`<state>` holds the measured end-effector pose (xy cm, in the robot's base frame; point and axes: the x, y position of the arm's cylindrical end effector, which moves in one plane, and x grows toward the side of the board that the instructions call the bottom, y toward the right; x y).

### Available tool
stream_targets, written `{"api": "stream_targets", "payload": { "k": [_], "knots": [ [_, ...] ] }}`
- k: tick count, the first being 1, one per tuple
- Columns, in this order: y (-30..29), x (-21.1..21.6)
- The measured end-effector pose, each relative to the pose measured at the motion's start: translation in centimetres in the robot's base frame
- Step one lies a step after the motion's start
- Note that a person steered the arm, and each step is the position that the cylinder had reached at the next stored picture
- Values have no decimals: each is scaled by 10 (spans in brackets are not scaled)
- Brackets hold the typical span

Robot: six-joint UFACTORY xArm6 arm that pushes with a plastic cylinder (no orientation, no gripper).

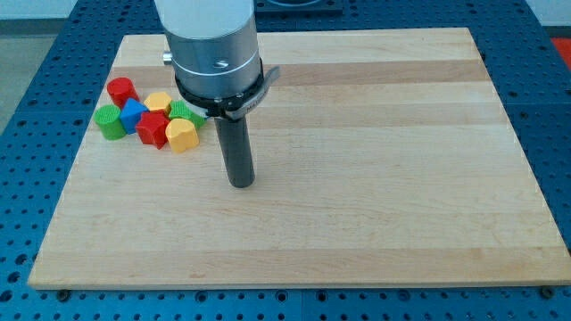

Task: Separate the group of blocks

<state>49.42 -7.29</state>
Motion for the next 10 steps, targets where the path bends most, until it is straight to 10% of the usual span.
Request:
{"api": "stream_targets", "payload": {
  "k": [2, 6, 10],
  "knots": [
    [0, -1],
    [-188, -41],
    [-200, -94]
  ]
}}
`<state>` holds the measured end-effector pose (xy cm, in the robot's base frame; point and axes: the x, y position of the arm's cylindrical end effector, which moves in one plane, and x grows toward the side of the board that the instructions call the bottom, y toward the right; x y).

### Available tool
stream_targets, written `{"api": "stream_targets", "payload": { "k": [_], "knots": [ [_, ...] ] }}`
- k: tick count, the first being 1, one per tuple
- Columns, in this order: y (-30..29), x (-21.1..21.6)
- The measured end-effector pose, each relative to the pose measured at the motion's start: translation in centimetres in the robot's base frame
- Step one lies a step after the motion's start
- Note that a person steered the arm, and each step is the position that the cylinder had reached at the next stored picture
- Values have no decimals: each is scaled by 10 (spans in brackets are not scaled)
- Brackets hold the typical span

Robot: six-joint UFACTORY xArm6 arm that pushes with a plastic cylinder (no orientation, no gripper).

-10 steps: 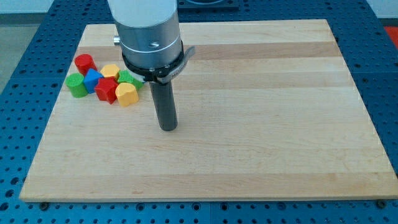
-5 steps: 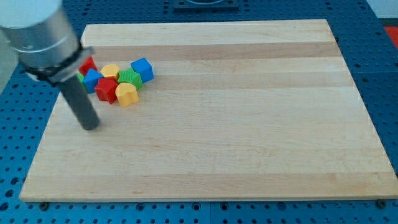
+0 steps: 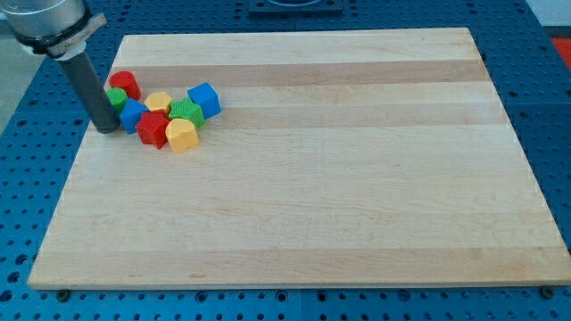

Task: Separate the group of blocks

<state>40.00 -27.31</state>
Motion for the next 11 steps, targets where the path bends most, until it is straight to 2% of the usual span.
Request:
{"api": "stream_targets", "payload": {
  "k": [2, 6, 11],
  "knots": [
    [-10, -34],
    [-10, -56],
    [36, -52]
  ]
}}
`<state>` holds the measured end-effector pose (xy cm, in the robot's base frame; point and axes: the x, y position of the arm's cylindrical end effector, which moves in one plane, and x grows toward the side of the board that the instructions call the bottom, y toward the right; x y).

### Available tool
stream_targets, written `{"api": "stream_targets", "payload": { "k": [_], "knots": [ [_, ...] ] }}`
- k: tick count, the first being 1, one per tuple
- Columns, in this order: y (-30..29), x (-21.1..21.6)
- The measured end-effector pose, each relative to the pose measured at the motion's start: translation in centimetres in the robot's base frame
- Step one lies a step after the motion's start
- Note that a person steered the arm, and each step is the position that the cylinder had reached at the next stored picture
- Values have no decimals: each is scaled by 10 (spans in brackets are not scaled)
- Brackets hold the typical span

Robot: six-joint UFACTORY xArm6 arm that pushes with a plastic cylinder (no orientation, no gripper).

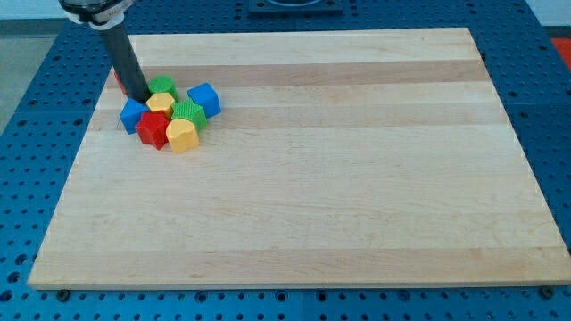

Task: Separate the group of blocks

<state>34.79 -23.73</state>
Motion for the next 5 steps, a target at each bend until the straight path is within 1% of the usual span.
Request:
{"api": "stream_targets", "payload": {
  "k": [2, 3, 4, 5],
  "knots": [
    [7, 15],
    [34, 35],
    [67, 38],
    [76, 37]
  ]
}}
